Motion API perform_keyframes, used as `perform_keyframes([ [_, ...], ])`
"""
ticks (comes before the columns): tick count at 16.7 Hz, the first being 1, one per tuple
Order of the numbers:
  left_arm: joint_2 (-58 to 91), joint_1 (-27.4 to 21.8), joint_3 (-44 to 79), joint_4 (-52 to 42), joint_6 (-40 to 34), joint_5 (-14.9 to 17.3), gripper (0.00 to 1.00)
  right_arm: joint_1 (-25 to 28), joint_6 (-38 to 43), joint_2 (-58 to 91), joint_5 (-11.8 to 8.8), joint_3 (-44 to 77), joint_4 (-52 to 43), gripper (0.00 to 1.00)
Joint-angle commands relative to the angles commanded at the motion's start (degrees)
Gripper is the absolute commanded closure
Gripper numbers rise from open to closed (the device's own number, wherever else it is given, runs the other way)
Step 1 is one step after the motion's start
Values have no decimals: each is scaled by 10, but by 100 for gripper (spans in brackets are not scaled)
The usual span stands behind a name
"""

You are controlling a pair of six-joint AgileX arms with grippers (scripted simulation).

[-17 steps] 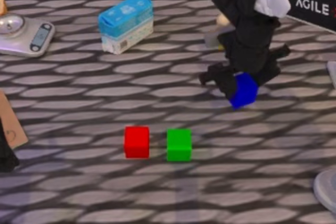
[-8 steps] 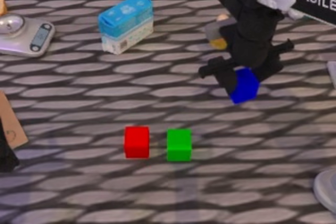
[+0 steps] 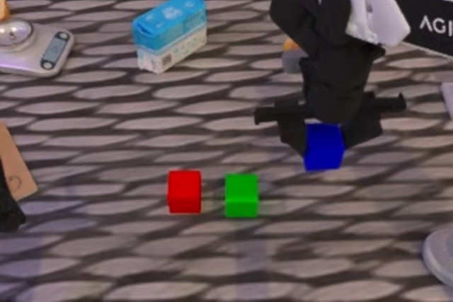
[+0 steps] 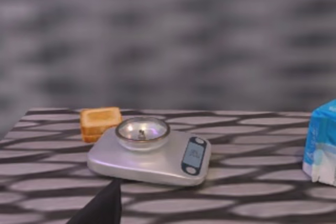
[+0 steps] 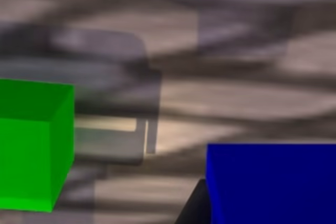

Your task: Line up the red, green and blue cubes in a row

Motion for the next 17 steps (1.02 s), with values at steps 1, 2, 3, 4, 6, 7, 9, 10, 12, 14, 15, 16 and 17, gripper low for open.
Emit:
perform_keyframes([
  [1,0,0,0,0,0,0,0,7,25,-13,1,-16,3,100],
  [2,0,0,0,0,0,0,0,12,44,-24,2,-29,6,100],
  [3,0,0,0,0,0,0,0,16,57,-33,2,-39,8,100],
  [4,0,0,0,0,0,0,0,18,64,-37,2,-45,9,100],
  [6,0,0,0,0,0,0,0,19,66,-38,2,-46,9,100],
  [7,0,0,0,0,0,0,0,19,66,-38,2,-46,9,100],
  [9,0,0,0,0,0,0,0,15,66,-35,2,-46,10,100],
  [10,0,0,0,0,0,0,0,16,65,-33,2,-52,18,100],
  [12,0,0,0,0,0,0,0,18,64,-24,2,-76,51,100],
  [14,0,0,0,0,0,0,0,19,65,-10,2,-106,100,100],
  [15,0,0,0,0,0,0,0,19,66,-4,2,-120,123,100],
  [16,0,0,0,0,0,0,0,20,66,2,3,-132,139,100],
  [17,0,0,0,0,0,0,0,20,67,6,3,-141,149,100],
])
